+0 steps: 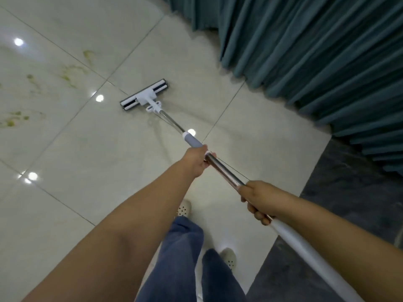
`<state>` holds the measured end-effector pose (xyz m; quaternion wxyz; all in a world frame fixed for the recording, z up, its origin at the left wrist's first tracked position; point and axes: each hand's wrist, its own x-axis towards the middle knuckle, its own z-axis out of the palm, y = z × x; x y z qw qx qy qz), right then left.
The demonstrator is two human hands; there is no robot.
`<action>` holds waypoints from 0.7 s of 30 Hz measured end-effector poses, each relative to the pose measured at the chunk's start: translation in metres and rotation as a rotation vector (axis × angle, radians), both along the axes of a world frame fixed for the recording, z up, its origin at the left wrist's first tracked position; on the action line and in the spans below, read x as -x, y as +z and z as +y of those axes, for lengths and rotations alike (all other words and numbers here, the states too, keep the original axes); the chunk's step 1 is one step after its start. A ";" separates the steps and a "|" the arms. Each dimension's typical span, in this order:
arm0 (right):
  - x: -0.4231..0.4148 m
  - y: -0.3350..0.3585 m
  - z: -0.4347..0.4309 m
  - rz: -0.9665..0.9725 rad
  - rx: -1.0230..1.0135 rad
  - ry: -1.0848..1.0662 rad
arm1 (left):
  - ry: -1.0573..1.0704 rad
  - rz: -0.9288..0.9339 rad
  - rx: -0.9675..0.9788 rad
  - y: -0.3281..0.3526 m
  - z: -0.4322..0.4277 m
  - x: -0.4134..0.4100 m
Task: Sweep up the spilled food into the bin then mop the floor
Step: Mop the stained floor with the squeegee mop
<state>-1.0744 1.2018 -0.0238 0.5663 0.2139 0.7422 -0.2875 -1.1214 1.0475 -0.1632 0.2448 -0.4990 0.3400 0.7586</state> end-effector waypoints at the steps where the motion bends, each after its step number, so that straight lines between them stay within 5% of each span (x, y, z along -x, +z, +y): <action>1: 0.013 -0.006 -0.023 0.004 0.010 0.001 | 0.027 0.003 0.029 -0.003 -0.020 0.012; 9: 0.038 -0.028 -0.124 -0.047 0.077 -0.023 | -0.020 -0.014 0.171 -0.015 -0.115 0.040; 21: -0.111 -0.007 0.013 -0.010 0.013 -0.015 | -0.074 -0.036 0.037 0.004 0.012 -0.105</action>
